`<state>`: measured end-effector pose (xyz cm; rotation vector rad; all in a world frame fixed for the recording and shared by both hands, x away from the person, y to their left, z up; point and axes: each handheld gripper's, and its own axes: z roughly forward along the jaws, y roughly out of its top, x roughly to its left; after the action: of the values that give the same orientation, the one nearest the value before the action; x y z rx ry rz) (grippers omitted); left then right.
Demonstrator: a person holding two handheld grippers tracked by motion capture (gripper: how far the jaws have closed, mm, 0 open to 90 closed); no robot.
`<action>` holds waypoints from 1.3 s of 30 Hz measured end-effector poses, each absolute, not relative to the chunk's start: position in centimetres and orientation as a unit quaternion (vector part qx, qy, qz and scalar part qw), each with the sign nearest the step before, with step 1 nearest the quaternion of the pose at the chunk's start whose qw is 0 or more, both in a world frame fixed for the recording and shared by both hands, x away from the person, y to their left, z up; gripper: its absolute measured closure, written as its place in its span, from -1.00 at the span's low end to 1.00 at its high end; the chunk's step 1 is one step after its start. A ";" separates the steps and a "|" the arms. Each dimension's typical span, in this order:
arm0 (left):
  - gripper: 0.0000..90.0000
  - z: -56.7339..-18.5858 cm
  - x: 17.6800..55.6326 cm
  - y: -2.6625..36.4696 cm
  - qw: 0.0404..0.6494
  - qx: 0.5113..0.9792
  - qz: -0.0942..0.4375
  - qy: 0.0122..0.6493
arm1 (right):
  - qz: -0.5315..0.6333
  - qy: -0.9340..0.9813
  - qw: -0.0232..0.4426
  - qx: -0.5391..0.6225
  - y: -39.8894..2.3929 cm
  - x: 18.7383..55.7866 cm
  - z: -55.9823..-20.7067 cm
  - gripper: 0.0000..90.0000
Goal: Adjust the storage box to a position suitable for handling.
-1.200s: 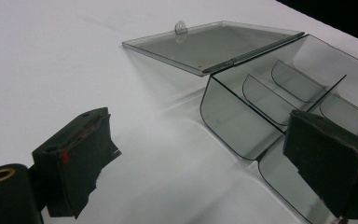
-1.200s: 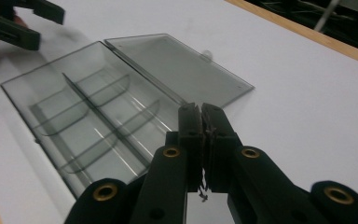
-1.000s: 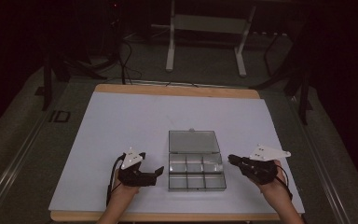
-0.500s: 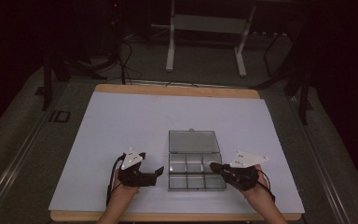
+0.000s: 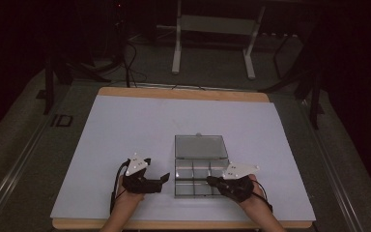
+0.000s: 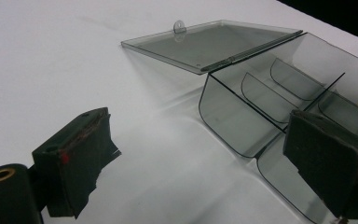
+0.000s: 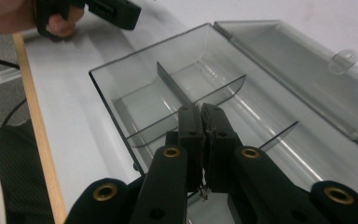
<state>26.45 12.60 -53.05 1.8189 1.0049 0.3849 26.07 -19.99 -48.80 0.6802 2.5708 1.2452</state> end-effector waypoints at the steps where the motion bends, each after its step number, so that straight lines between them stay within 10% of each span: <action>1: -0.81 -53.0 26.4 12.6 0.492 0.749 0.159 0.414 | 0.416 0.874 0.101 0.230 -19.7 26.1 -49.2 0.94; 39: -0.81 -53.1 26.4 12.4 0.493 0.750 0.158 0.411 | 0.419 0.861 0.124 0.263 -21.8 26.9 -49.3 0.68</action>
<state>26.39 12.43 -53.08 1.8199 0.9967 0.3822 26.87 -21.77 -49.28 0.7659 2.5090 1.2203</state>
